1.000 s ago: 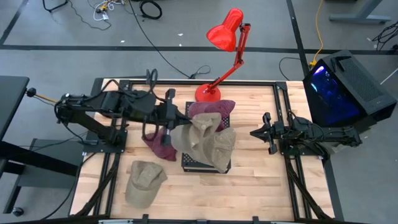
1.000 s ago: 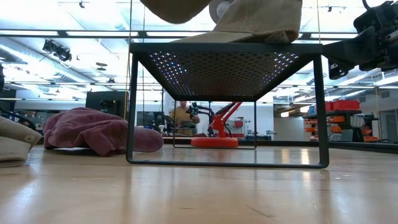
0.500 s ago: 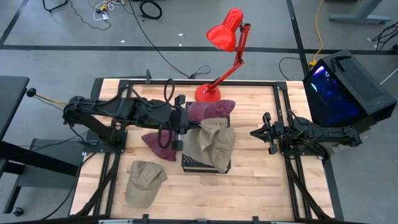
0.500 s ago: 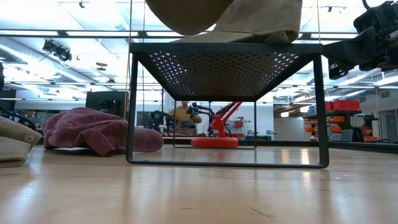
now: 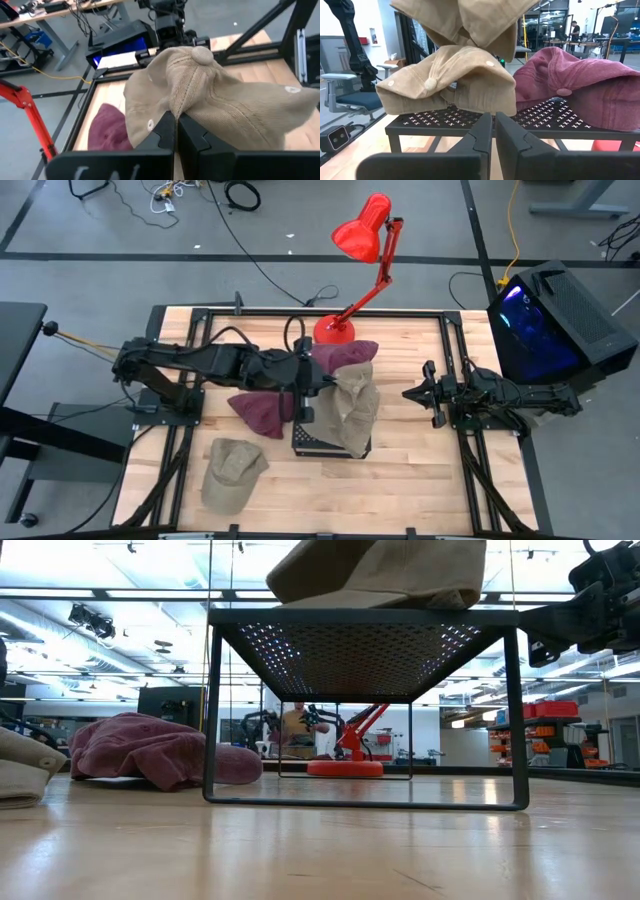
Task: Pick & Place hat
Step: Stack the top brown cap on top of the brown cap on the shelf
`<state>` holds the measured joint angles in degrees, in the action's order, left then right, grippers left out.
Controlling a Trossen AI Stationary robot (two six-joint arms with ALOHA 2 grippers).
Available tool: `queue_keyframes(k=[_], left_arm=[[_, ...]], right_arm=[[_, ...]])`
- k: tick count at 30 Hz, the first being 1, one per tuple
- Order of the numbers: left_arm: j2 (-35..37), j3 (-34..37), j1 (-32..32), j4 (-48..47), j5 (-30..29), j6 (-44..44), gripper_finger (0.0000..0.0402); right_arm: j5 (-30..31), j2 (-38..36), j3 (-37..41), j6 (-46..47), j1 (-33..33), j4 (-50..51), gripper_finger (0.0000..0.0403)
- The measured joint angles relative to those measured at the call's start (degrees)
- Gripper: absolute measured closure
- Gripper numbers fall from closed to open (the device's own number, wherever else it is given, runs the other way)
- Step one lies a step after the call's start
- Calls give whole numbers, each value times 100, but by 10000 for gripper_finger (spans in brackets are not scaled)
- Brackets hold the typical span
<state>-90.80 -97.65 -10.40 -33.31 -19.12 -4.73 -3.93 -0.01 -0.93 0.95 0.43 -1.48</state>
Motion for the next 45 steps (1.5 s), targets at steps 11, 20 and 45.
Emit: queue_keyframes(k=[11,20,45], left_arm=[[-129,0,-5,17,-37,155,394],[-193,0,-8,47,16,159,395],[-190,0,-8,45,597,408,387]], right_arm=[[1,0,0,0,0,5,376],[1,0,0,0,0,7,376],[1,0,0,-1,0,9,376]])
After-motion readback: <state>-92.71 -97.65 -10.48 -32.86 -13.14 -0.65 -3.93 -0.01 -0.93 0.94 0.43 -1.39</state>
